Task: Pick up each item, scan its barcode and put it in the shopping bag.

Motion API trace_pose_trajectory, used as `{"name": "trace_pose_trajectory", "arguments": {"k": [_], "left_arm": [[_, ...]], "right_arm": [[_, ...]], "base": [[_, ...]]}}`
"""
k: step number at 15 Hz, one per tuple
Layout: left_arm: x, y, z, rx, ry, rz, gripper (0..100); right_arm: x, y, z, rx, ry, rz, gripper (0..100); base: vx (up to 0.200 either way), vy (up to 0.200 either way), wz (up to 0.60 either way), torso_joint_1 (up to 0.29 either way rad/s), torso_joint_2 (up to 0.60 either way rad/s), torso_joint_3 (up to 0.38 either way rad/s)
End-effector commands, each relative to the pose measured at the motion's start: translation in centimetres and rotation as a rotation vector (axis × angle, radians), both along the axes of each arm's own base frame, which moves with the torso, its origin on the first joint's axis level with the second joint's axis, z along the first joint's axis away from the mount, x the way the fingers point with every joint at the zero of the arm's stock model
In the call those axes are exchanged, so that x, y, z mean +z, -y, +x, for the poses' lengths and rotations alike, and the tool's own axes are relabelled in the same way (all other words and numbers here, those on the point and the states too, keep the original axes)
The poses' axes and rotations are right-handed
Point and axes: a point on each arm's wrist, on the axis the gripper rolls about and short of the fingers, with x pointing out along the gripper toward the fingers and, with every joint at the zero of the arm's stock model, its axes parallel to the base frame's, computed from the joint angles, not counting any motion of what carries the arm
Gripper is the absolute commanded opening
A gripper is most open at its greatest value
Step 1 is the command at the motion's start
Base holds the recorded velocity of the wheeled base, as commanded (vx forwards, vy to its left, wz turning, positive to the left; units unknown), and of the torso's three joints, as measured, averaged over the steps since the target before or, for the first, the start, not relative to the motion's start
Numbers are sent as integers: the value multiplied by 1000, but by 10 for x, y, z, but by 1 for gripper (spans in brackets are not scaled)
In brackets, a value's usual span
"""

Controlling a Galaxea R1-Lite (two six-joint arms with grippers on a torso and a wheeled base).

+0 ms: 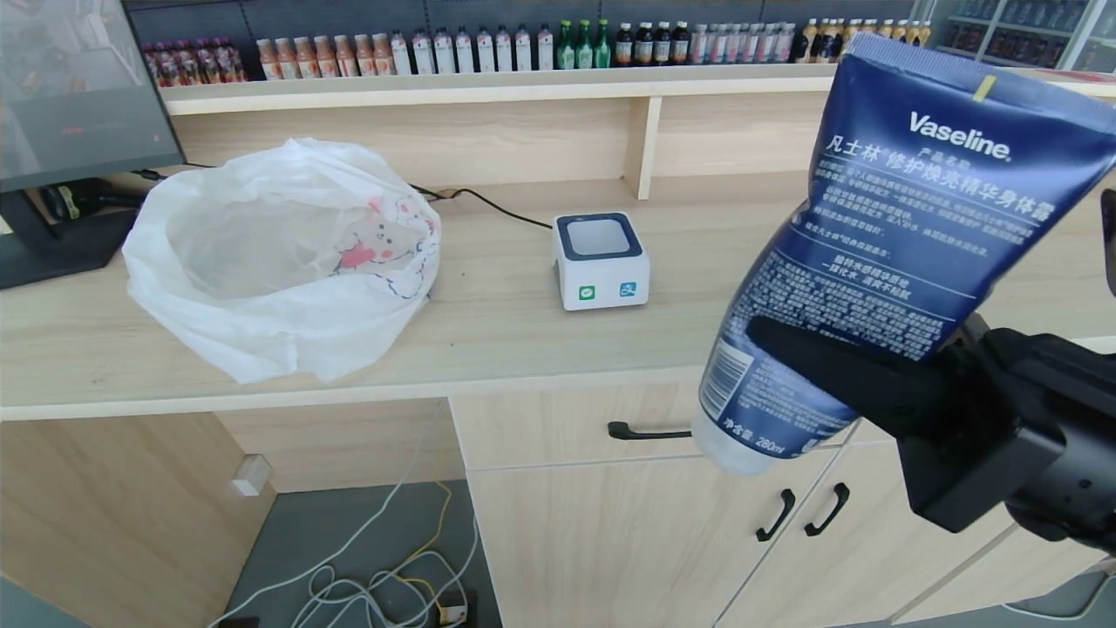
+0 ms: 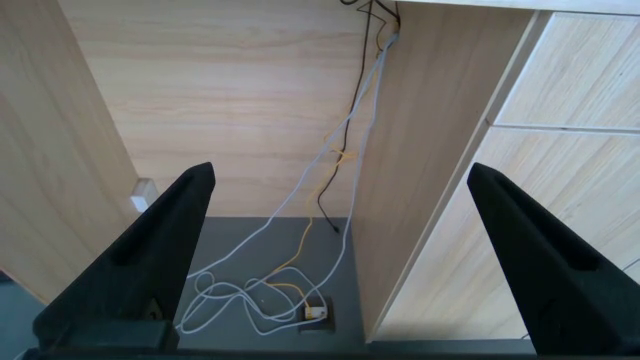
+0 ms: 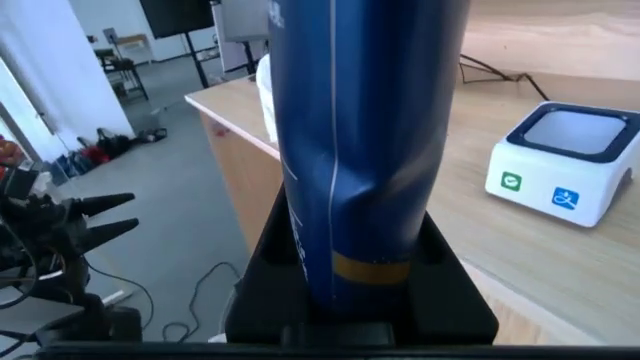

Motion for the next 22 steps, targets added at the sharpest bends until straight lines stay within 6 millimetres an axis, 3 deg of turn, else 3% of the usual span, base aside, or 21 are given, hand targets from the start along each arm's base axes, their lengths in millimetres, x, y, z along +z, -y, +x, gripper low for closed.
{"name": "trace_pose_trajectory", "arguments": {"k": [1, 3, 4, 5, 6, 8, 12, 14, 16, 19, 20, 21, 22], "left_arm": [[0, 0, 0, -1, 0, 0, 100], [0, 0, 0, -1, 0, 0, 100], [0, 0, 0, 0, 0, 0, 100], [0, 0, 0, 0, 0, 0, 100], [0, 0, 0, 0, 0, 0, 100], [0, 0, 0, 0, 0, 0, 100], [0, 0, 0, 0, 0, 0, 100], [0, 0, 0, 0, 0, 0, 100], [0, 0, 0, 0, 0, 0, 100], [0, 0, 0, 0, 0, 0, 100], [0, 0, 0, 0, 0, 0, 100], [0, 0, 0, -1, 0, 0, 100], [0, 0, 0, 0, 0, 0, 100]], "right_arm": [[-5, 0, -1, 7, -13, -11, 0], [-2, -1, -3, 46, -13, 1, 0], [-12, -8, 0, 79, -52, -22, 0], [-17, -13, -6, 115, -59, -38, 0], [-26, -4, -11, 113, -117, -29, 0], [-29, -8, -34, 247, -112, -38, 0], [11, -16, -32, 299, -67, 104, 0], [12, -20, -30, 312, -93, 116, 0], [17, -33, -22, 336, -97, 149, 0], [44, -63, -4, 389, -81, 233, 0], [30, -83, 2, 411, -121, 210, 0], [31, -94, 22, 394, -98, 204, 0], [23, -102, 2, 442, -134, 186, 0]], "base": [[0, 0, 0, 0, 0, 0], [0, 0, 0, 0, 0, 0], [0, 0, 0, 0, 0, 0], [0, 0, 0, 0, 0, 0], [0, 0, 0, 0, 0, 0], [0, 0, 0, 0, 0, 0], [0, 0, 0, 0, 0, 0], [0, 0, 0, 0, 0, 0], [0, 0, 0, 0, 0, 0], [0, 0, 0, 0, 0, 0], [0, 0, 0, 0, 0, 0], [0, 0, 0, 0, 0, 0], [0, 0, 0, 0, 0, 0]]}}
